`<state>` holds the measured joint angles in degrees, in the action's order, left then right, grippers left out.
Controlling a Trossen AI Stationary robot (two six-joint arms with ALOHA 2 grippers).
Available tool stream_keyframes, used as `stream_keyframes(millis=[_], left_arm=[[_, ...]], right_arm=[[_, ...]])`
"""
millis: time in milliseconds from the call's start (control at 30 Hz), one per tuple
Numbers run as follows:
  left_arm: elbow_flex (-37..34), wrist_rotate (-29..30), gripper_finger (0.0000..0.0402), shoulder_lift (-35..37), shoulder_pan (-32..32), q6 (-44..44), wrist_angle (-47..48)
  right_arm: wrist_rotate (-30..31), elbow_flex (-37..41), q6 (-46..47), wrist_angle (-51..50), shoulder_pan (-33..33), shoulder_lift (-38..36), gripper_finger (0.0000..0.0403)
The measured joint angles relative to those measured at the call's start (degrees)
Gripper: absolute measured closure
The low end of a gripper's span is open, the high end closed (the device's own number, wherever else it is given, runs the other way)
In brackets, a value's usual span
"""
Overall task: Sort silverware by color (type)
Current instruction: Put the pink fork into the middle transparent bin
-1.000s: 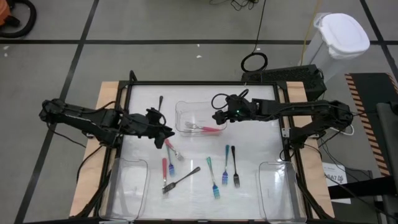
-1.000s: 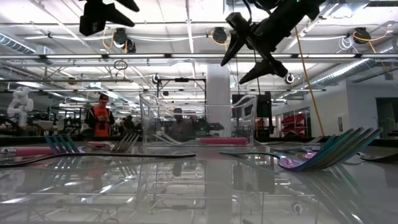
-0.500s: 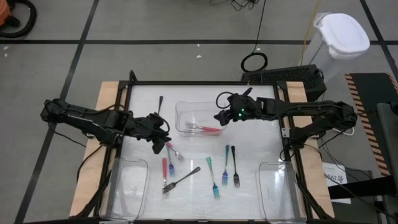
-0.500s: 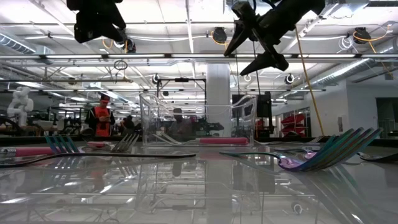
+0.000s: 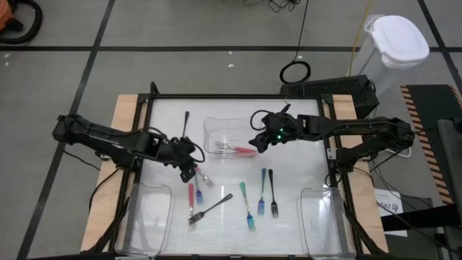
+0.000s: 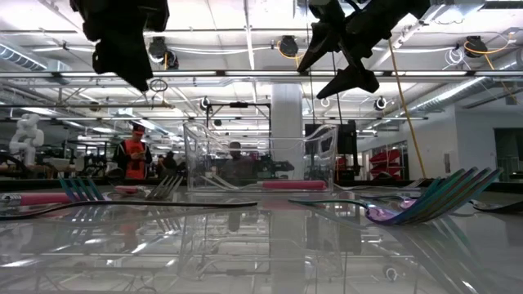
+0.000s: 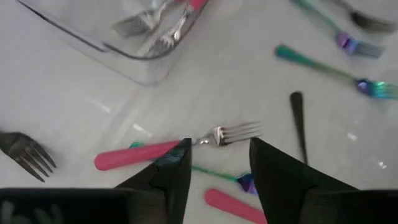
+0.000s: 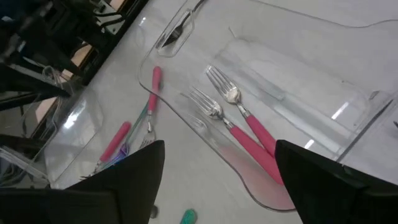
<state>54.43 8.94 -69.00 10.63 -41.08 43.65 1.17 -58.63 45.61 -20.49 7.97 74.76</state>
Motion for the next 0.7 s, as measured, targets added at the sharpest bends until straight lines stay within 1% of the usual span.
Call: stream_keyframes(millis=[133,300,400,533,700], left_arm=[[0.0,-1.9,0.0205,-3.7,0.0,0.1,0.1],[0.0,-5.5,0.015,-7.6,0.0,2.7,1.4],[0.0,-5.9,0.0128,-9.0,0.0,4.7,3.0],[-0.1,-7.4,0.0126,-10.2,0.0,9.9,3.8],[-1.3,-9.3,0.0145,-11.1,-0.8,15.1,4.0]], right_arm=[[-0.3,0.0,-0.9,-0.3,0.2,0.0,0.0102],[-3.0,0.0,-1.4,-1.5,0.2,-0.3,0.0102],[-4.5,0.0,-1.4,-2.9,0.2,-0.9,0.0102],[-4.5,0.0,-1.4,-3.6,-0.2,-2.0,0.0102],[-4.5,0.0,-1.2,-4.0,-0.3,-3.4,0.0102]])
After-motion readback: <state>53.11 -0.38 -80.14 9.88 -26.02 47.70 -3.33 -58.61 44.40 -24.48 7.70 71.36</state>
